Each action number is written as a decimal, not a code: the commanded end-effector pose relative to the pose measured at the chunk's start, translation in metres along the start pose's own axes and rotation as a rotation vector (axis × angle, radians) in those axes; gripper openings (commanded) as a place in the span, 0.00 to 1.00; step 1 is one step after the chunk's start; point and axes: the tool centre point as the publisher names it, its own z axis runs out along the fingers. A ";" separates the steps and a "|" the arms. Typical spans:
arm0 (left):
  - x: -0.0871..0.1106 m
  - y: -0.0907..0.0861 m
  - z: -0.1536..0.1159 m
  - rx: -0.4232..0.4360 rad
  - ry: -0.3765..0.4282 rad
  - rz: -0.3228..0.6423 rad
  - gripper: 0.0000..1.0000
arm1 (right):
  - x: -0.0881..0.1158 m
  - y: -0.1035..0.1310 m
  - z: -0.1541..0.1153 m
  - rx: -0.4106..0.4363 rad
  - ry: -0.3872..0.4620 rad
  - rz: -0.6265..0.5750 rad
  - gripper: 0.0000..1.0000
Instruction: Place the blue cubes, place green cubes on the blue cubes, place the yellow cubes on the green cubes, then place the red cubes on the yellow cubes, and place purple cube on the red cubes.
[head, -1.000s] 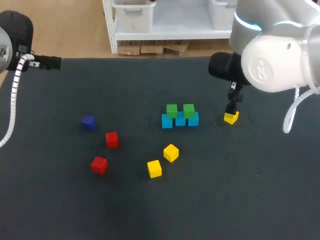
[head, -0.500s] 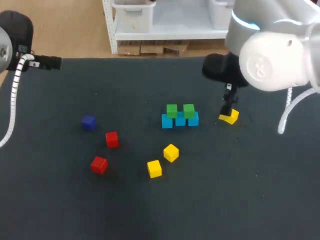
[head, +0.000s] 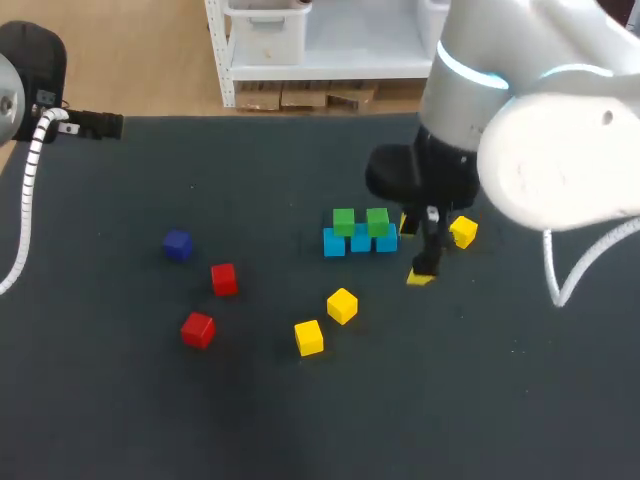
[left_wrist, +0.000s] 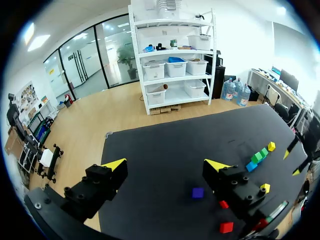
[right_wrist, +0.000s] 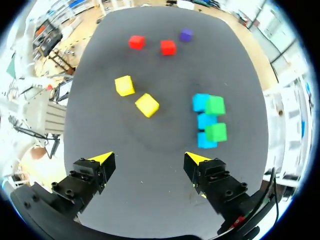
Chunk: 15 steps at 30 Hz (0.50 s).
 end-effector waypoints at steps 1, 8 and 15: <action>-0.001 0.002 0.000 0.008 0.002 0.002 1.00 | -0.018 0.009 0.013 0.011 0.027 -0.040 0.84; -0.001 0.002 0.000 0.008 0.002 0.002 1.00 | -0.044 0.019 0.028 -0.008 0.049 -0.130 0.78; -0.001 0.002 0.000 0.008 0.002 0.002 1.00 | -0.058 0.022 0.051 -0.042 0.089 -0.238 0.69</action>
